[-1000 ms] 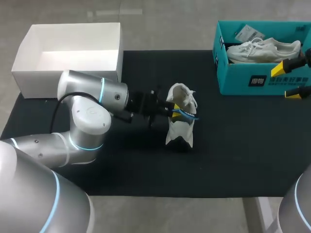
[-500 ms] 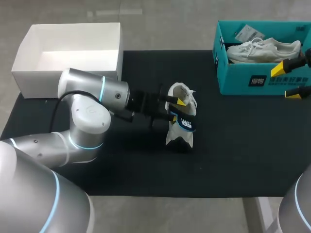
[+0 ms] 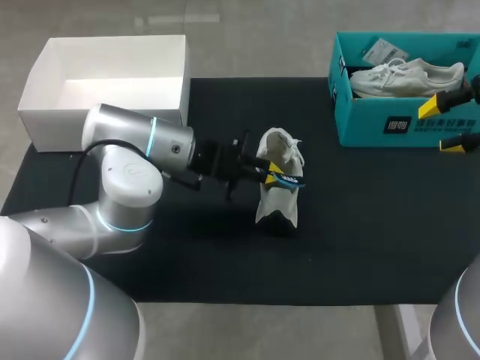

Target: Take the shoe out of the shoebox, open the shoe tongue, remove and reinsert the insole, then place the shoe into the shoebox

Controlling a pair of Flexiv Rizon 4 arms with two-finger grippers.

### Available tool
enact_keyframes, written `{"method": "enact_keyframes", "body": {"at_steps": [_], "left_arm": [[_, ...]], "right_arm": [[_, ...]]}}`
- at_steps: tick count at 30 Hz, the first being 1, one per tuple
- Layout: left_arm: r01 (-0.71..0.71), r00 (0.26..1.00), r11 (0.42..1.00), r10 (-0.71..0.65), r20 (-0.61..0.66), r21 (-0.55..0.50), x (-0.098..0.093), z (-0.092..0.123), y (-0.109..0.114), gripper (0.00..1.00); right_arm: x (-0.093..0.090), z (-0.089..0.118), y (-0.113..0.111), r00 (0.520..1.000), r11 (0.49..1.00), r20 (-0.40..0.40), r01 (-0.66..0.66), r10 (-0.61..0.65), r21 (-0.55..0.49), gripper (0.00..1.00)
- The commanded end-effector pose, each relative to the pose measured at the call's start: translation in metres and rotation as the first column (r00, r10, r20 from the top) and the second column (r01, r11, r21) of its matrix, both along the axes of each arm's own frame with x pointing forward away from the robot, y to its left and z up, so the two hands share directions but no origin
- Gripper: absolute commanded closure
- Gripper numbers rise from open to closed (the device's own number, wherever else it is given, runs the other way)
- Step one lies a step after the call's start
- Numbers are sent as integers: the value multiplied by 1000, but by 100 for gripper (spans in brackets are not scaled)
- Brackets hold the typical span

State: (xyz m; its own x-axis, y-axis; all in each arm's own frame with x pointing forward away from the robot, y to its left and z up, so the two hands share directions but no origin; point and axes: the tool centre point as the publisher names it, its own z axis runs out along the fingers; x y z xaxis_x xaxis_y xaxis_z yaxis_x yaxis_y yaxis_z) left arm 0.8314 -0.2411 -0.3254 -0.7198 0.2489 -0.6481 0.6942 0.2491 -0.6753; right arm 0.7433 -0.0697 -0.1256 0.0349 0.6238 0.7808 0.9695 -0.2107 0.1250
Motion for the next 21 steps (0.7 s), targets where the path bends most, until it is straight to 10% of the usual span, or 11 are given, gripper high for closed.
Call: {"method": "enact_keyframes", "body": {"at_steps": [1,21], "left_arm": [[-10,1000,999,10,-1,31,7,-6,-4,100],[-100,993,992,103,-49,71,25,-26,3,95]], "right_arm": [[0,0,0,1000,1000,0,2,-2,-1,0],[0,0,0,1000,1000,0,2,-2,-1,0]]}}
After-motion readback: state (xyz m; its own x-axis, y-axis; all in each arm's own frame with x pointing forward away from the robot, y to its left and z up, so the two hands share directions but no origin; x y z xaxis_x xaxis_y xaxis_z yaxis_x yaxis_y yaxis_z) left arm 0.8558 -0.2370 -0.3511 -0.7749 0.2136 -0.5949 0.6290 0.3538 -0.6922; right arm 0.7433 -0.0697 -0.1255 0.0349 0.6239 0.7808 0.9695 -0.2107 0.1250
